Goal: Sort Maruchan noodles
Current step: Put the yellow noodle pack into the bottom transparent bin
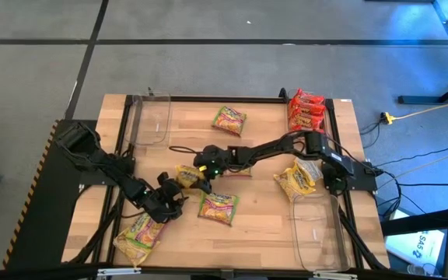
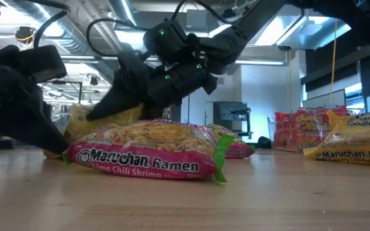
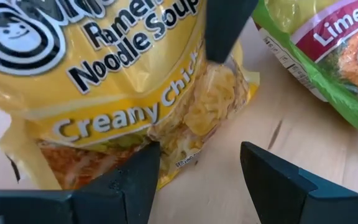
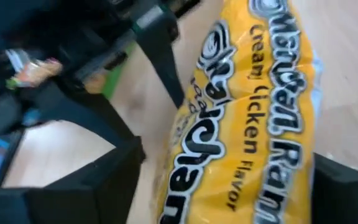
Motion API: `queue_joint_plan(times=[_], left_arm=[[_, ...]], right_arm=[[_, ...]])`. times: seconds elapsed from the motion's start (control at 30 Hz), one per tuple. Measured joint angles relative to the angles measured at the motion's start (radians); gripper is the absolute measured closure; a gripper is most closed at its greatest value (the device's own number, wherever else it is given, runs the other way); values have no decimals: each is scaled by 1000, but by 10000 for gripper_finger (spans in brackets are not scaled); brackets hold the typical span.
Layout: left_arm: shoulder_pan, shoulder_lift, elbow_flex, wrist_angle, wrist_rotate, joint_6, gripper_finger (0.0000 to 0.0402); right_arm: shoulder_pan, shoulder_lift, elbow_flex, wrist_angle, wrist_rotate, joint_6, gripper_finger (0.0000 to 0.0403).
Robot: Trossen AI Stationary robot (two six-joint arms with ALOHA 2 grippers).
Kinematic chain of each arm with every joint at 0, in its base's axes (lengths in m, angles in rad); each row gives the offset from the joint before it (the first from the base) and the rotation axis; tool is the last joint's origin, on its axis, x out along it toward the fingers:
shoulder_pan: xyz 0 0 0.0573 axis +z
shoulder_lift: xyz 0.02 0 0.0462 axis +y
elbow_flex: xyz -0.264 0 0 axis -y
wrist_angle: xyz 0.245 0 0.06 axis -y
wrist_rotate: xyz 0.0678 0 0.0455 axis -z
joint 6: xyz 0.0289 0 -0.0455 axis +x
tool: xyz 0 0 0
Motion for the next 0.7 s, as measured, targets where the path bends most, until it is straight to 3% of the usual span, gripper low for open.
queue_joint_plan(times=[0.43,0.53,0.7], left_arm=[[-4,-30,0,4,26,3,184],[-16,-54,0,1,39,2,184],[-46,-120,0,-15,47,-8,184]], right_arm=[[-1,-8,0,3,28,-166,300],[-1,-14,1,-4,26,-208,314],[-1,-44,-1,-57,26,-260,305]])
